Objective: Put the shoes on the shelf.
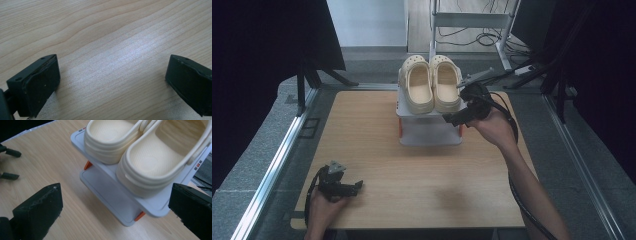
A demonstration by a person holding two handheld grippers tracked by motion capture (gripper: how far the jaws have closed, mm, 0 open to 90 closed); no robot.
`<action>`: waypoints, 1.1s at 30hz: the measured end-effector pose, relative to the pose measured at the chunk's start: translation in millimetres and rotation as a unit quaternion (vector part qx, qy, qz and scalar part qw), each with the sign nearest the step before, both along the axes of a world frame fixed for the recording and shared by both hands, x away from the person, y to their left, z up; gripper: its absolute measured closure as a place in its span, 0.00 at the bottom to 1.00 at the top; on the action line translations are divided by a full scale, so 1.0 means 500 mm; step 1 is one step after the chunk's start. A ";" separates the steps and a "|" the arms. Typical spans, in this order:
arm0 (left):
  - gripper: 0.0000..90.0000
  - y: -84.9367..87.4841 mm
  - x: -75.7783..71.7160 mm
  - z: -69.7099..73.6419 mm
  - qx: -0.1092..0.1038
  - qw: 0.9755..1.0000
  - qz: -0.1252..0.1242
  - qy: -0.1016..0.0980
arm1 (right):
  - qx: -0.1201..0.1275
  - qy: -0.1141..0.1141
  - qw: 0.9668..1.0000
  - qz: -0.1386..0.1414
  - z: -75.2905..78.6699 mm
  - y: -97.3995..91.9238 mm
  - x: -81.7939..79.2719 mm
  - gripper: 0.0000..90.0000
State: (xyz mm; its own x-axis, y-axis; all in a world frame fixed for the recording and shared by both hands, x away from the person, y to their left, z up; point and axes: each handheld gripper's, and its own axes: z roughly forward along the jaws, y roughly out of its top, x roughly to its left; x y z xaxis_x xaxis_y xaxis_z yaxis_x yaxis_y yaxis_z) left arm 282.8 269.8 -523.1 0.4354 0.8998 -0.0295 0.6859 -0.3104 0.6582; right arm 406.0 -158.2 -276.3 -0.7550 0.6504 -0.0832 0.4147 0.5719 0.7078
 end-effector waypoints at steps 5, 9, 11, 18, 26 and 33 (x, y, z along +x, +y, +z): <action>0.00 0.000 0.000 0.000 0.000 1.000 0.000 0.001 | -0.001 -0.007 1.000 0.002 -0.008 -0.026 -0.033 0.00; 0.00 -0.001 -0.001 0.000 -0.001 1.000 0.003 0.001 | -0.003 -0.011 1.000 0.003 -0.016 -0.049 -0.057 0.00; 0.00 -0.001 0.000 0.000 0.001 1.000 0.002 0.000 | -0.003 -0.013 1.000 0.003 -0.019 -0.060 -0.068 0.00; 0.00 -0.001 0.000 0.000 0.000 1.000 0.002 0.000 | 0.000 -0.016 1.000 -0.004 -0.040 -0.106 -0.104 0.00; 0.00 -0.001 -0.001 0.000 -0.001 1.000 0.003 0.001 | -0.019 -0.017 1.000 -0.014 -0.080 -0.148 -0.138 0.00; 0.00 -0.001 -0.001 0.000 0.000 1.000 0.002 0.001 | -0.009 -0.011 1.000 -0.023 -0.122 -0.178 -0.160 0.00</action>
